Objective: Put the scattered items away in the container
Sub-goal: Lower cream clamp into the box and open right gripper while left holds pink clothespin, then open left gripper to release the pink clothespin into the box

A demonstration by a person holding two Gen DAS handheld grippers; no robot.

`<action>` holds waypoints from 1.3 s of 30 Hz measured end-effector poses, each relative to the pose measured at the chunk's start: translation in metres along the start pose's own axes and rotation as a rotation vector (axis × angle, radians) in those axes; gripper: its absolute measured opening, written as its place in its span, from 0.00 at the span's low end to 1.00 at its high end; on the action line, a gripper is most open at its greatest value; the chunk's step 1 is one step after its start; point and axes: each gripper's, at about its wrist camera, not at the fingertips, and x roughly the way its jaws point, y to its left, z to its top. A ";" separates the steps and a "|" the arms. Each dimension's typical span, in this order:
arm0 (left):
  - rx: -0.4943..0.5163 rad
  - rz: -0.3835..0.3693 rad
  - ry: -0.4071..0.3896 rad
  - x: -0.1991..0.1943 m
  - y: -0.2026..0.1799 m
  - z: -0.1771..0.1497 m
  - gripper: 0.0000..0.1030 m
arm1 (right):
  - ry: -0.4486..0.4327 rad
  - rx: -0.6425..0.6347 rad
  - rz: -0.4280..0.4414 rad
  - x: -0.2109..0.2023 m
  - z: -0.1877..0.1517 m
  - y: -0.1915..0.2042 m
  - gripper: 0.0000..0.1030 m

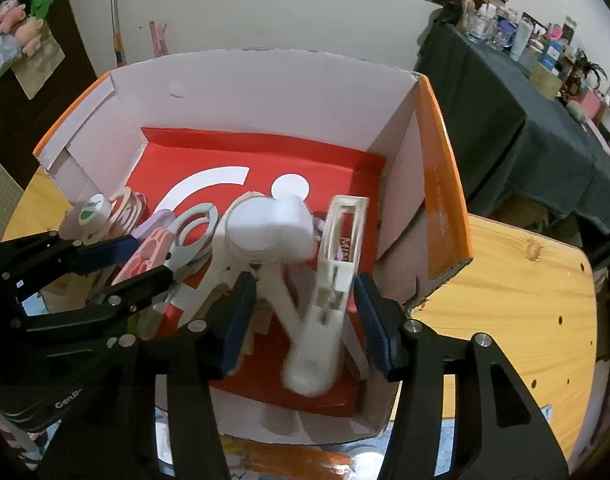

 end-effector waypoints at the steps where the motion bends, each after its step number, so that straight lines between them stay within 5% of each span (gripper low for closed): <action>1: 0.000 0.000 0.000 0.000 0.000 0.000 0.37 | 0.001 0.000 -0.001 0.000 0.001 -0.001 0.48; 30: 0.025 0.010 -0.031 -0.006 -0.005 0.001 0.42 | -0.017 0.031 -0.024 -0.004 0.002 -0.010 0.61; 39: 0.020 0.004 -0.064 -0.028 -0.004 0.002 0.51 | -0.043 0.020 -0.022 -0.019 0.001 -0.005 0.64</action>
